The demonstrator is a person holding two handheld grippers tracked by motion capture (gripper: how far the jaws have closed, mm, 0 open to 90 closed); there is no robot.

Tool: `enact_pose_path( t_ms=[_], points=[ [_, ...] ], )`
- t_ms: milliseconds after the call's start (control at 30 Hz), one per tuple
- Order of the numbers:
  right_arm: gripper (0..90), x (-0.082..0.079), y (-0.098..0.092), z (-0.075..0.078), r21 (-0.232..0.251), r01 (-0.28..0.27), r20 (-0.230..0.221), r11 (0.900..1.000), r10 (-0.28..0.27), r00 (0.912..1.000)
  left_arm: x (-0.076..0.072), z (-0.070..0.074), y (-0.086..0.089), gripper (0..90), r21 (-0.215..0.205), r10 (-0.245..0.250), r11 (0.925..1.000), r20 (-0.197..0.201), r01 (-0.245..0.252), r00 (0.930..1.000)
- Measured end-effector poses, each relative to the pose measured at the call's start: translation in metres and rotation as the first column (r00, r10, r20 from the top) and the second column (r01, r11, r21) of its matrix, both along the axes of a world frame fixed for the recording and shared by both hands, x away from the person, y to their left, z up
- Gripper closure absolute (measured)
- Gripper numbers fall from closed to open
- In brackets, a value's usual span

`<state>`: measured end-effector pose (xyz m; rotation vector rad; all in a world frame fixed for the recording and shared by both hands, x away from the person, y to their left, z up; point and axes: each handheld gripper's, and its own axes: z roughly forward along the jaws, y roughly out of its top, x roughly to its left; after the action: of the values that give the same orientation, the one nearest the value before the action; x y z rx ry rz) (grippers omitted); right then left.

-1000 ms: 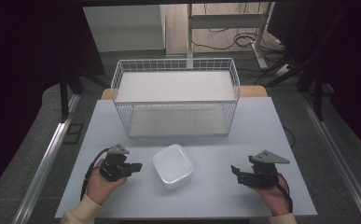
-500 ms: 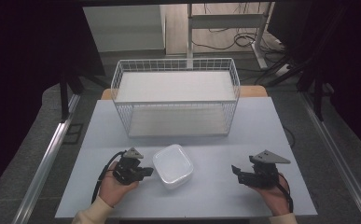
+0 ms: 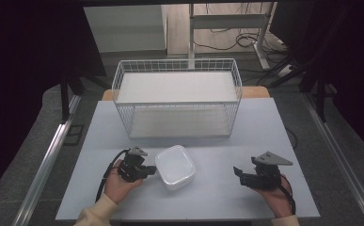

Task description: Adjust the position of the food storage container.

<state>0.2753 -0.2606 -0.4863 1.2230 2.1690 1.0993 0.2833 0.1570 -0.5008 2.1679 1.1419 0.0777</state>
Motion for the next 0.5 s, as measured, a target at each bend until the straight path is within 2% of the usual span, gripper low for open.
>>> enact_pose_path(
  t_ms=[200, 500],
  points=[
    [20.7, 0.0, 0.0, 0.0, 0.0, 0.0, -0.001, 1.0, 0.0, 1.0, 0.008, 0.003, -0.006, 90.0, 0.01, 0.006, 0.9999, 0.012, -0.006, 0.9999],
    [20.7, 0.0, -0.001, 0.001, 0.001, 0.003, 0.003, 1.0, -0.003, 1.0, 0.029, 0.005, -0.019, 90.0, 0.016, 0.007, 0.9999, 0.01, -0.007, 0.9999]
  ],
)
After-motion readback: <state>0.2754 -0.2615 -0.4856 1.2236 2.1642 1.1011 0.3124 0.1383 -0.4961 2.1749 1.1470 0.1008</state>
